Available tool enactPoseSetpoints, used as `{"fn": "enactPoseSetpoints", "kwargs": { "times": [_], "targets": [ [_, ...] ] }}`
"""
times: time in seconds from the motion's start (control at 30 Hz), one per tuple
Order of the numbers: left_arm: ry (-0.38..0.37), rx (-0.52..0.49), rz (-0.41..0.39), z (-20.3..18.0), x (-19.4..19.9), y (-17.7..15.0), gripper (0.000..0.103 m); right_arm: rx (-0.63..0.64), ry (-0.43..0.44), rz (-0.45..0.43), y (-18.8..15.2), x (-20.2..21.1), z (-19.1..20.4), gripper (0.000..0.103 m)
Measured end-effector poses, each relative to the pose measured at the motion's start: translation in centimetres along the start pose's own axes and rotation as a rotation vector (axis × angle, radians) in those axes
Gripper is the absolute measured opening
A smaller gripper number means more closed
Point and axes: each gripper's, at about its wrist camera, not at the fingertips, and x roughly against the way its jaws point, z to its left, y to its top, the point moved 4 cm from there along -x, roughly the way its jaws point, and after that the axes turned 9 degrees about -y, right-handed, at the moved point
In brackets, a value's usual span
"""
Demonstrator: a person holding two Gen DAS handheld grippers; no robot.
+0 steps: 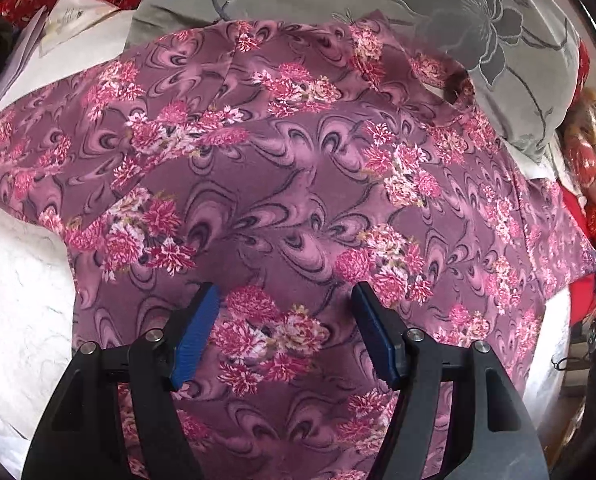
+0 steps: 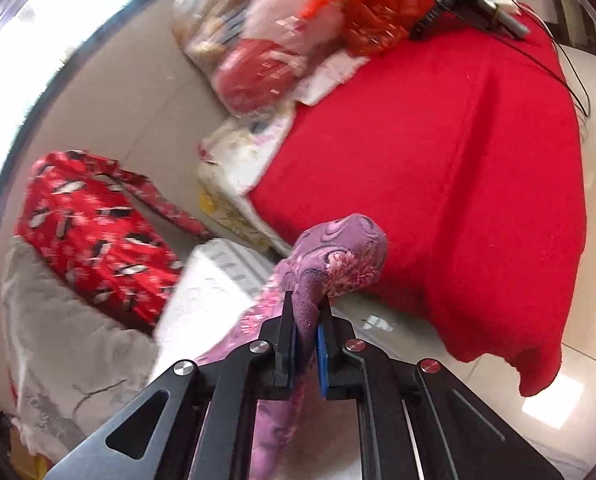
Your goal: Fold small clothes
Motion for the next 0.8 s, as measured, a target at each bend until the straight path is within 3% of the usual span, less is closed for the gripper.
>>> {"fn": "enactPoseSetpoints", "kwargs": {
  "times": [0.2, 0.33, 0.5, 0.8],
  "targets": [
    [-0.078, 0.047, 0.008, 1.4, 0.9, -0.5, 0.068, 0.085, 0.131, 0.011, -1.3, 3.3, 4.5, 0.008],
    [-0.156, 0.090, 0.022, 2.6, 1.7, -0.7, 0.068, 0.134, 0.199, 0.049, -4.1, 4.7, 8.0, 0.008],
    [-0.230, 0.126, 0.032, 3.7, 3.0, -0.9, 0.068, 0.219, 0.271, 0.105, -9.3, 6.2, 13.3, 0.008],
    [-0.258, 0.057, 0.009, 4.9, 6.1, -1.2, 0.068, 0.418, 0.371, 0.225, -21.3, 8.5, 23.7, 0.008]
  ]
}}
